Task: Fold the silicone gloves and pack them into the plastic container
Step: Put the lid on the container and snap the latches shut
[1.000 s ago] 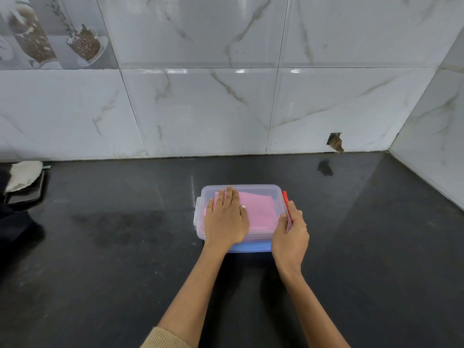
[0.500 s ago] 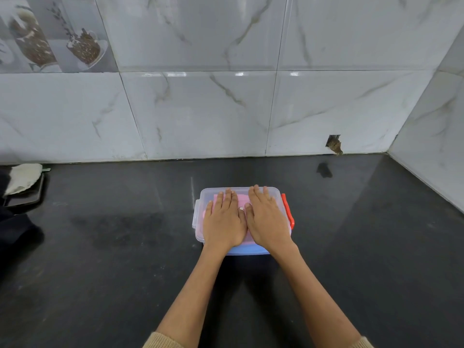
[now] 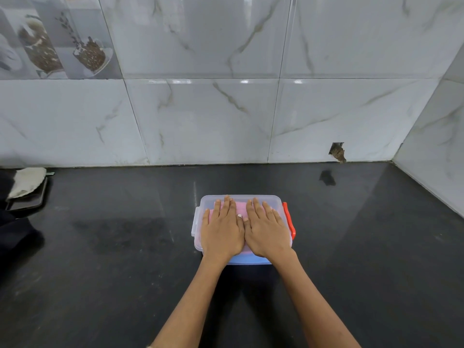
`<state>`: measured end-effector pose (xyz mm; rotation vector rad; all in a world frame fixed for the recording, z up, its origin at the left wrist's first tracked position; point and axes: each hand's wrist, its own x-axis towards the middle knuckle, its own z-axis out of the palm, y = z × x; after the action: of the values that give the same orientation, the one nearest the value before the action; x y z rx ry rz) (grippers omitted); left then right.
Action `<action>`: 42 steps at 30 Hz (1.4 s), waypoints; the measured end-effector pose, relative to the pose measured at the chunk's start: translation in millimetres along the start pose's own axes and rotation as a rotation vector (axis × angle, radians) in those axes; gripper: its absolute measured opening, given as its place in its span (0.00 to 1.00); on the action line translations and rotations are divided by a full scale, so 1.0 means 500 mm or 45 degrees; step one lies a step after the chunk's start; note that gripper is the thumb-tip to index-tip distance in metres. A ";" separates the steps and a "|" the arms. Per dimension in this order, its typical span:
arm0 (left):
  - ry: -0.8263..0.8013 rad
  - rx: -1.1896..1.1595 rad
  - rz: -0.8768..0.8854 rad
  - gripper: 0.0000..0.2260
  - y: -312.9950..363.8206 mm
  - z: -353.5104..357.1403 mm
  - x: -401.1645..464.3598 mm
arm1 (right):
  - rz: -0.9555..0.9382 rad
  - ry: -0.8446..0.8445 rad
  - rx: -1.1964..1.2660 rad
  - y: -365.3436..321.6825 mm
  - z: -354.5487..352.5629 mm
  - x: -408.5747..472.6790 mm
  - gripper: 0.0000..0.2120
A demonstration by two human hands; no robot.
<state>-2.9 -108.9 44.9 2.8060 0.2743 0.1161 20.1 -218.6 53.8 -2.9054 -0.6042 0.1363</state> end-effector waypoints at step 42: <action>0.684 -1.853 -1.080 0.27 -0.061 -0.024 -0.033 | 0.005 0.134 -0.022 0.002 0.021 0.004 0.27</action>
<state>-25.6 -80.1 45.5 1.0530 0.9656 0.5721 21.2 -217.1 43.1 -2.9082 -0.5846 -0.0214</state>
